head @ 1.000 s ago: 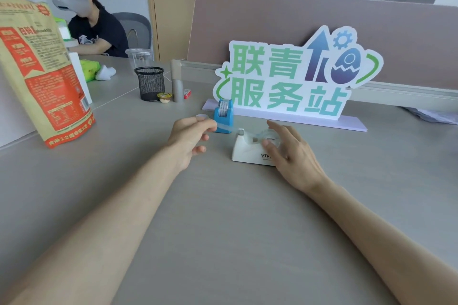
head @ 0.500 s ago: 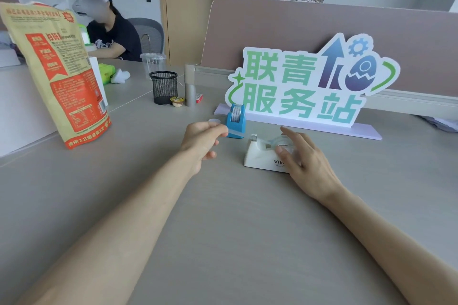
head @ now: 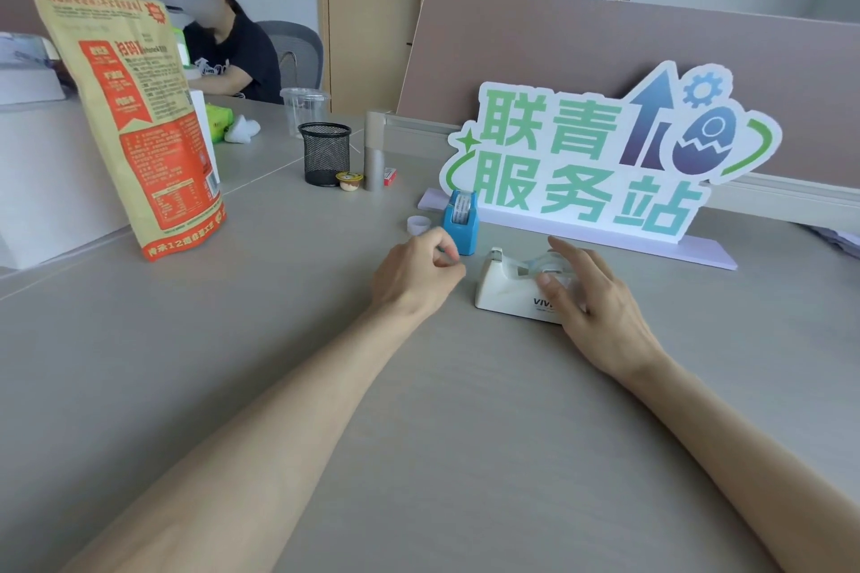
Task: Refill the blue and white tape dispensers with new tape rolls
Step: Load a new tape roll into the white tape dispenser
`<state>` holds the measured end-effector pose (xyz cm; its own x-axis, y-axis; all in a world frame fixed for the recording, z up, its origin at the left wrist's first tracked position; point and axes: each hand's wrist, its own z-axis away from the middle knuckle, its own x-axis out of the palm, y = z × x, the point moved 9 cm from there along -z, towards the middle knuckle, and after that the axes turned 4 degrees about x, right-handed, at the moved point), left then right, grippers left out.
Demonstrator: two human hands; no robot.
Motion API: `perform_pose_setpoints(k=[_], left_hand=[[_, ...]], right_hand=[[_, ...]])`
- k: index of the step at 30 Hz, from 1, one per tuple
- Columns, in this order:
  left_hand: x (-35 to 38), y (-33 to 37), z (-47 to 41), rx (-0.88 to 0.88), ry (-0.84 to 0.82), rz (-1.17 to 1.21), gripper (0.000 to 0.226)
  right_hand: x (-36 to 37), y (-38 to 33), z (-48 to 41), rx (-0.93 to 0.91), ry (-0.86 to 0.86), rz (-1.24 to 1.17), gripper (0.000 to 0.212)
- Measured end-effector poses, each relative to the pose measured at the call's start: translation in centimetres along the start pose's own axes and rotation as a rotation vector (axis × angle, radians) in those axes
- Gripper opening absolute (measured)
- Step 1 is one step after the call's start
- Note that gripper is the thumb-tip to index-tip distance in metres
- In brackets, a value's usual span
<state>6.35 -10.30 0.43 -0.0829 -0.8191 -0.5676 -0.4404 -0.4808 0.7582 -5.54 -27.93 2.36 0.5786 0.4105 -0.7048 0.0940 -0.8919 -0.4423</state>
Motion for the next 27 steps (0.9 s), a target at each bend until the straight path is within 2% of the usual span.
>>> perform_pose_setpoints(k=[8,17,22,27], left_hand=[[2.2,1.5,0.5,0.164,-0.136,-0.175,0.004],[2.0,1.7,0.7,0.221,-0.105,-0.224,0.003],[1.2,1.5,2.1,0.188,-0.103,-0.164,0.006],[1.6,2.5,2.9,0.165,-0.073,-0.258,0.024]], right_hand=[[0.0,-0.1,0.0,0.014,0.009,0.004,0.046],[-0.3,-0.2,0.0,0.031,0.001,-0.018,0.047],[-0.5,0.8,0.4,0.122,-0.025,-0.083,0.065],[-1.4,1.6,0.1,0.267,-0.057,-0.093,0.077]])
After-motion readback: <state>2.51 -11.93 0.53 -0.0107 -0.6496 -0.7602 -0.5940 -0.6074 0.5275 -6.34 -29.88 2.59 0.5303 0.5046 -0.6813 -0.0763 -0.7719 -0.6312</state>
